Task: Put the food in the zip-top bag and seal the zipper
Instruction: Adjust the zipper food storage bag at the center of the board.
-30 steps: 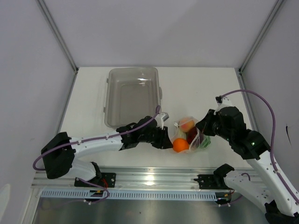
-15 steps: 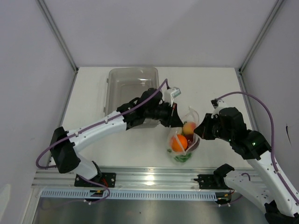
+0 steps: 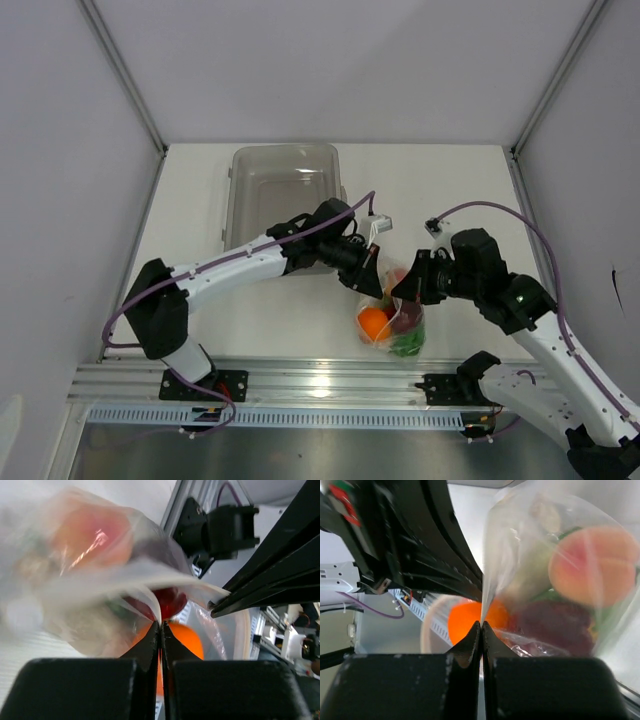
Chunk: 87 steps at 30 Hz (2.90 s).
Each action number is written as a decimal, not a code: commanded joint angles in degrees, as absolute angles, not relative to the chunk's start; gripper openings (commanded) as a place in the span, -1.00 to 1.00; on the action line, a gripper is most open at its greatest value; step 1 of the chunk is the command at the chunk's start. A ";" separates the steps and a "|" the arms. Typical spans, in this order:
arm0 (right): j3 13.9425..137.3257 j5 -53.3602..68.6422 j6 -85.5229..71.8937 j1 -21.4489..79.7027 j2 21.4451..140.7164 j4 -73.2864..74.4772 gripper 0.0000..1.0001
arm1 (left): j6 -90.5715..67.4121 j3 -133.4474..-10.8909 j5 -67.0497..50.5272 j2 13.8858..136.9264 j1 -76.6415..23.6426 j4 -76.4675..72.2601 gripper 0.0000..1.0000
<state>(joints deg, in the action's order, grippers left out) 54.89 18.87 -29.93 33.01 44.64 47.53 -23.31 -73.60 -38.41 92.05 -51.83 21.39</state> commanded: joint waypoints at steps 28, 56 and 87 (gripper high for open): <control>58.10 7.92 -34.45 35.07 40.26 45.88 -1.00 | -32.87 -66.98 -43.77 78.48 -46.93 8.18 -0.99; 47.78 3.96 -33.40 33.14 40.43 44.81 -1.00 | -33.14 -69.23 -41.48 92.47 -48.16 4.83 -0.99; 49.92 9.75 -37.27 33.49 36.74 43.42 -1.00 | -28.21 -57.41 -18.73 65.41 -52.12 20.13 0.36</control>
<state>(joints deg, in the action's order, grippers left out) 48.29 8.71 -36.53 33.21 36.47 45.84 -29.87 -60.77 -26.48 71.20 -50.81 17.47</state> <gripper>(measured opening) 0.006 0.651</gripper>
